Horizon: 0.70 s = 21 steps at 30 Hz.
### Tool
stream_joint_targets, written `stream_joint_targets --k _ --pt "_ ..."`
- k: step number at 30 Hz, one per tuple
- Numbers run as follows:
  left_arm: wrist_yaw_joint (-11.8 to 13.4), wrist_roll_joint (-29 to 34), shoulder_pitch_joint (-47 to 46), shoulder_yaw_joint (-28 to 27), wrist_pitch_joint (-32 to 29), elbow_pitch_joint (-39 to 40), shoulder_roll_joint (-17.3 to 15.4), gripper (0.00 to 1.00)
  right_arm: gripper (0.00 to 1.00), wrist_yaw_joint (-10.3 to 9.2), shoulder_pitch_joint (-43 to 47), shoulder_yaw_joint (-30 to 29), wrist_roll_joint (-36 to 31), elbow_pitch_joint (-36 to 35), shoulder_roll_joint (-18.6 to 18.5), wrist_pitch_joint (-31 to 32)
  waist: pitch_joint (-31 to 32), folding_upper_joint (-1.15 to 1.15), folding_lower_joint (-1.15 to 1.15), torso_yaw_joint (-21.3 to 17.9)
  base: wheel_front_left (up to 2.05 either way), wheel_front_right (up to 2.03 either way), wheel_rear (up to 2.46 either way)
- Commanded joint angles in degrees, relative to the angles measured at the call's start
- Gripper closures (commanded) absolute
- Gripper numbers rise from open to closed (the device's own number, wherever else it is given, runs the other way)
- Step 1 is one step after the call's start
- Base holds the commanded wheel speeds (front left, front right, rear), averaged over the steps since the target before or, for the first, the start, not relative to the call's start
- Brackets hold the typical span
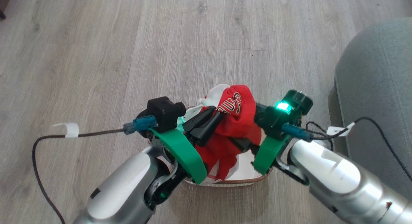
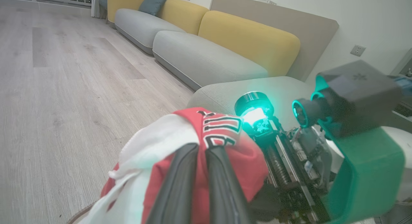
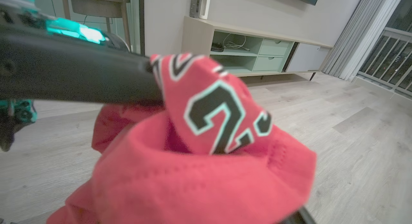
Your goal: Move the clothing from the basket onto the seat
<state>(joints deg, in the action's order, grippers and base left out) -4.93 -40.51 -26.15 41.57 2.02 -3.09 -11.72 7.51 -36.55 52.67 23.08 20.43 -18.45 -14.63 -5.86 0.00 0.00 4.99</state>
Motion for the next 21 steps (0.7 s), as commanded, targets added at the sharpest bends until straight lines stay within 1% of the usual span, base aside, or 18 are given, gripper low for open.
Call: stream_joint_targets --k 1,7,10,15,16,17,18,19,20,21 --pt "-0.34 -0.55 -3.34 -1.93 0.02 1.72 -0.57 1.0 0.0 -0.02 -1.48 -1.34 -0.84 -1.88 -0.36 -0.37 0.04 0.0 0.0 -0.08 0.0 0.0 0.0" --pt "-0.19 -2.04 -3.09 -2.37 -0.19 1.49 -0.43 1.0 0.0 -0.02 0.36 -6.08 -3.61 -3.54 -0.3 -0.37 0.02 0.0 0.0 -0.58 0.0 0.0 0.0" --pt "-0.81 -4.14 -2.84 -1.41 -1.41 2.52 0.19 1.0 0.0 -0.02 1.03 -6.4 -4.31 -3.12 -0.06 -0.37 0.15 0.0 0.0 -0.87 0.0 0.0 0.0" --pt "-1.38 -5.91 -3.02 -0.42 -2.77 3.61 -0.04 1.0 0.0 -0.02 1.33 -5.31 -3.87 -2.65 0.45 -0.37 -0.12 0.0 0.0 -1.33 0.0 0.0 0.0" --pt "-1.48 -6.31 -3.02 -0.17 -3.01 3.69 -0.03 1.0 0.05 -0.02 1.32 -5.02 -3.82 -2.5 0.46 -0.37 -0.15 0.0 0.0 -1.42 0.0 0.0 0.0" --pt "-1.59 -6.95 -2.91 0.05 -3.24 3.83 0.06 1.0 0.55 -0.02 1.29 -4.85 -3.71 -2.41 0.51 -0.37 -0.18 0.0 0.0 -1.51 0.0 0.0 0.0" --pt "-1.69 -7.62 -2.83 0.25 -3.49 4.01 0.12 1.0 0.85 -0.02 1.29 -4.8 -3.61 -2.26 0.56 -0.37 -0.23 0.0 0.0 -1.58 0.0 0.0 0.0" --pt "-1.69 -7.62 -2.83 0.25 -3.49 4.01 0.12 1.0 0.85 -0.02 1.29 -4.8 -3.61 -2.26 0.56 -0.37 -0.23 0.0 0.0 -1.58 0.0 0.0 0.0" --pt "-1.78 -8.08 -2.82 0.42 -3.67 4.18 0.07 1.0 1.0 -0.02 1.31 -4.67 -3.5 -1.97 0.58 -0.37 -0.28 0.0 0.0 -1.64 0.0 0.0 0.0" --pt "-1.84 -8.35 -2.86 0.51 -3.73 4.31 -0.04 1.0 1.0 -0.02 1.26 -4.52 -3.39 -1.81 0.6 -0.37 -0.33 0.0 0.0 -1.68 0.0 0.0 0.0"
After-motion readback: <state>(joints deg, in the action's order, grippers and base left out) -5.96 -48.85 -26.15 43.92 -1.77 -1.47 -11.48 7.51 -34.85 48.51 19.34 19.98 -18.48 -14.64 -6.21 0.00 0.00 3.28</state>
